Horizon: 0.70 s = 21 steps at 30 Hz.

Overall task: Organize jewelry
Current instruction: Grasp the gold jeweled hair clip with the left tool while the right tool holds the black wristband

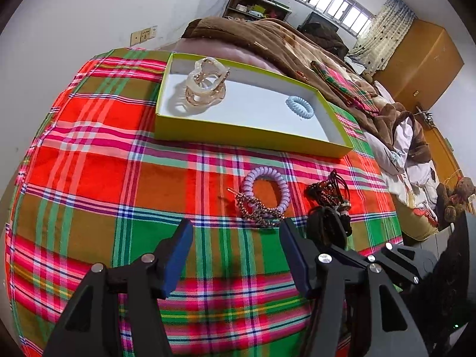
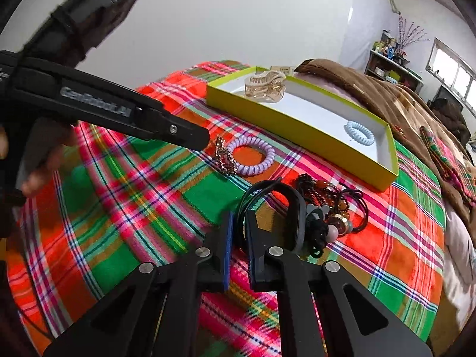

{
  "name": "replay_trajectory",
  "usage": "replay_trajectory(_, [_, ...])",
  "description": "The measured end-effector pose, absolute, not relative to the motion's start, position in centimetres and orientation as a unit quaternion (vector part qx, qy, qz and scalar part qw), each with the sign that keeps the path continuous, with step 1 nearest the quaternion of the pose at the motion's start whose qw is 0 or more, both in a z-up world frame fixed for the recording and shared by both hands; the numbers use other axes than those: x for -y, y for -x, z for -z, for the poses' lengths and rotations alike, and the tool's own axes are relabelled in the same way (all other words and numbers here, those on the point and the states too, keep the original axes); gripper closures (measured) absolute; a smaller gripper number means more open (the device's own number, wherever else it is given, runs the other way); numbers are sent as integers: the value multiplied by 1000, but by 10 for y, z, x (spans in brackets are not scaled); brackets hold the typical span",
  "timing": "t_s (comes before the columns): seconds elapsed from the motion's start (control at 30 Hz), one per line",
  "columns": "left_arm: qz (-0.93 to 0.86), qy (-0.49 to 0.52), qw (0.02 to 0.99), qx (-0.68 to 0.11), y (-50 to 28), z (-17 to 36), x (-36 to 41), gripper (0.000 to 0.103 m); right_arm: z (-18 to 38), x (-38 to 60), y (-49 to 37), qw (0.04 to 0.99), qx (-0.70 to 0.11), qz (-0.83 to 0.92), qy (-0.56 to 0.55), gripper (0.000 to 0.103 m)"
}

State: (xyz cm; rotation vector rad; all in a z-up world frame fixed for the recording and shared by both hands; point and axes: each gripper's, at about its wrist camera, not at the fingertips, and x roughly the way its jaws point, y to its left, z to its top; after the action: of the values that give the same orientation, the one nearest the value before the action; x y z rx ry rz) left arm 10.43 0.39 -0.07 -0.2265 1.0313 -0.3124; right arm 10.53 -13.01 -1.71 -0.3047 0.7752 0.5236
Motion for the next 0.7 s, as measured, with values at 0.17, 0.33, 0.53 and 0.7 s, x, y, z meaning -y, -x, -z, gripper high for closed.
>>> replay_trajectory(0.17, [146,119,851,-490,-109,-1,1,41,7,139,-101,892,-354,-249,128,95])
replay_trajectory(0.33, [135,115,851,-495,-115,2,9,41,-4,150,-96,902,-342,-234,118,95])
replay_trajectory(0.53, [119,111,852,-497,-121,8,21,41,-9,160,-92,909,-334,-223,109,95])
replay_trajectory(0.7, [108,94,852,-504,-120,16,29,41,-11,165,-92,912,-331,-220,103,95])
